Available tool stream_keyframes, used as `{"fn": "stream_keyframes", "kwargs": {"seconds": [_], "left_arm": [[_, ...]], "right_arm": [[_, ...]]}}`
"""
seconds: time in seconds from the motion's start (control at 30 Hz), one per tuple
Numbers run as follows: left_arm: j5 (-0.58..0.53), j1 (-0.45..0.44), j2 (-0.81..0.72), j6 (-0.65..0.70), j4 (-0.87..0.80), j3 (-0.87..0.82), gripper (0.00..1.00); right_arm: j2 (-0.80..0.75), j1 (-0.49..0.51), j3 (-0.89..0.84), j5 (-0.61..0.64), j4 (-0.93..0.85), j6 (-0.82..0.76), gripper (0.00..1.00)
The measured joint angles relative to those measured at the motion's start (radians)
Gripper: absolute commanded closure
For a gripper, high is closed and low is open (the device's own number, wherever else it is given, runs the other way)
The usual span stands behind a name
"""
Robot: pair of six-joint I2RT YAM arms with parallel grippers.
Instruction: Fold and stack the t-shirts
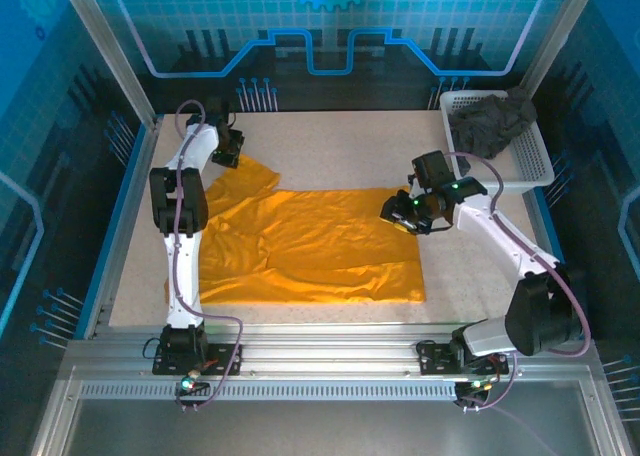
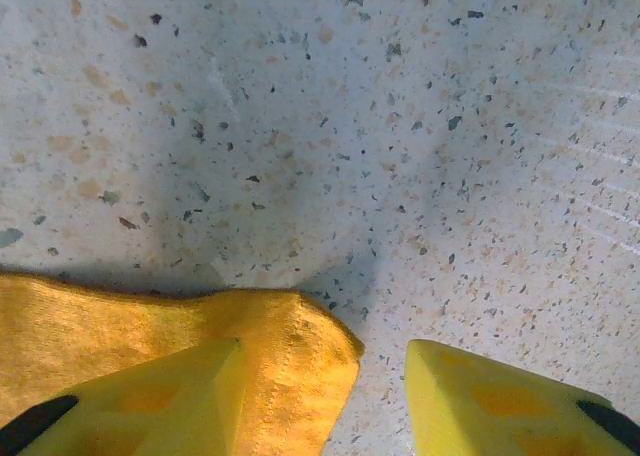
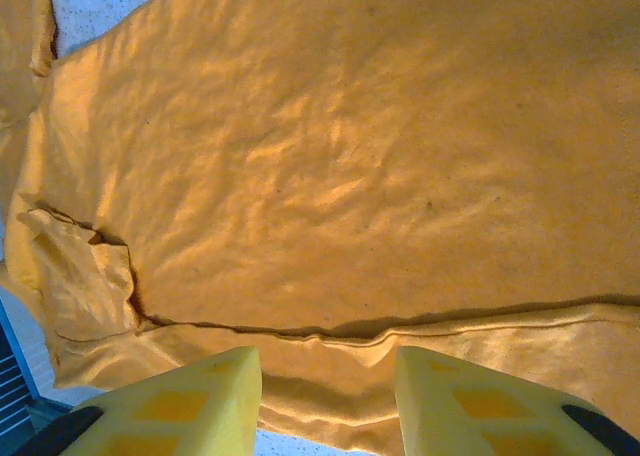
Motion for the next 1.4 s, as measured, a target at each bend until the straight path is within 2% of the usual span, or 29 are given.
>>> {"fn": "stream_keyframes", "kwargs": {"seconds": [0.4,0.73,0.93,1.1,1.2,1.4], "left_arm": [[0.049,-0.001,0.032,-0.041,0.002,0.008,0.52],[0.162,-0.001,0.041,-0.014,-0.045,0.03,0.52],[0.201,0.0,0.046,0.043,-0.128,0.045,0.61],[0.211,0.005,0.046,0.086,-0.173,0.045,0.83],[0.21,0.009,0.046,0.103,-0.187,0.045,0.99],[0.179,0.007,0.023,0.14,-0.181,0.032,1.0]], "right_arm": [[-0.001,0.0,-0.032,0.0,0.0,0.002,0.59],[0.034,-0.005,-0.023,-0.004,0.0,-0.01,0.59],[0.105,-0.016,0.034,-0.018,0.008,-0.029,0.59],[0.146,-0.017,0.072,-0.023,0.021,-0.038,0.6],[0.161,-0.017,0.085,-0.022,0.023,-0.048,0.61],[0.225,-0.034,0.16,0.021,0.021,-0.066,0.67]]}}
